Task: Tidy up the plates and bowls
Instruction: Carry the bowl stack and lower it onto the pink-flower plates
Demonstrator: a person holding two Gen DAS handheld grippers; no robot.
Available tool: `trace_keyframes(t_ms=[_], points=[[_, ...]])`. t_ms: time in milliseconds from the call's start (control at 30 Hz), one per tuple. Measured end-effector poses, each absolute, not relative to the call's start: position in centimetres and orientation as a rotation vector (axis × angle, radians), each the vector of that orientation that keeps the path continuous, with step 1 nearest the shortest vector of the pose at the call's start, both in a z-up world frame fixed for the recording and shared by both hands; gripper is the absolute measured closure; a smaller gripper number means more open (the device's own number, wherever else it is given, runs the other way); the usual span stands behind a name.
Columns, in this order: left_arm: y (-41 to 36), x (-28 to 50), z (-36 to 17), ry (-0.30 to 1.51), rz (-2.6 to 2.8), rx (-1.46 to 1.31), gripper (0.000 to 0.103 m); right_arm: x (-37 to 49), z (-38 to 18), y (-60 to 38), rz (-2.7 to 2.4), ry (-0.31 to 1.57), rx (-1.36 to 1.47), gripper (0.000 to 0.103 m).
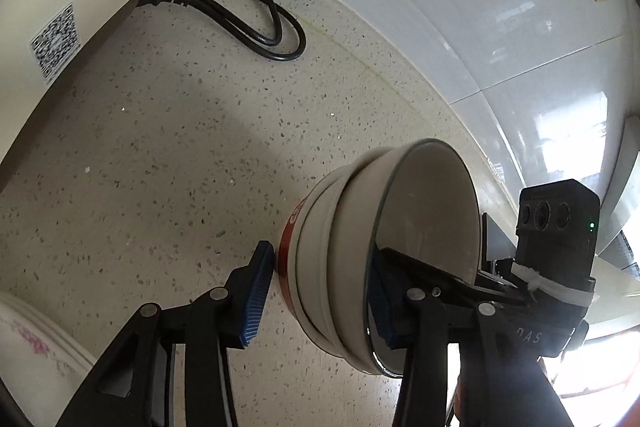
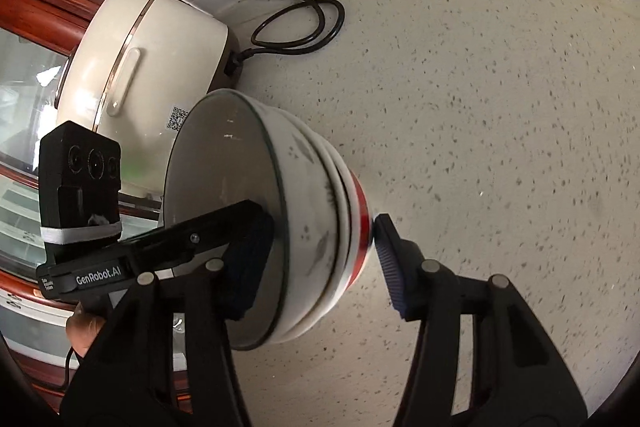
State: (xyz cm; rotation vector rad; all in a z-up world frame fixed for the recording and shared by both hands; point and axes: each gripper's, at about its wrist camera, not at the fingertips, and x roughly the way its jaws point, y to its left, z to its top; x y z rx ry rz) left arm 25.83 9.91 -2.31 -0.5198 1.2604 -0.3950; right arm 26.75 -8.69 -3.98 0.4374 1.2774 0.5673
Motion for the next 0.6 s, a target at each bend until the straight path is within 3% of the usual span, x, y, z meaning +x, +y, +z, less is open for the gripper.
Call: trace_keyframes(t_ms=[300, 600], points=[[12.4, 22.2, 2.0, 1.219, -0.382, -0.507, 0.059, 24.1, 0.4, -7.6, 0.586, 1.26, 0.431, 0.047], [21.6, 14.1, 6.5, 1.123, -0.218, -0.532, 0.059, 19.6, 4.2, 1.9, 0.747, 1.267, 0.362, 0.046]])
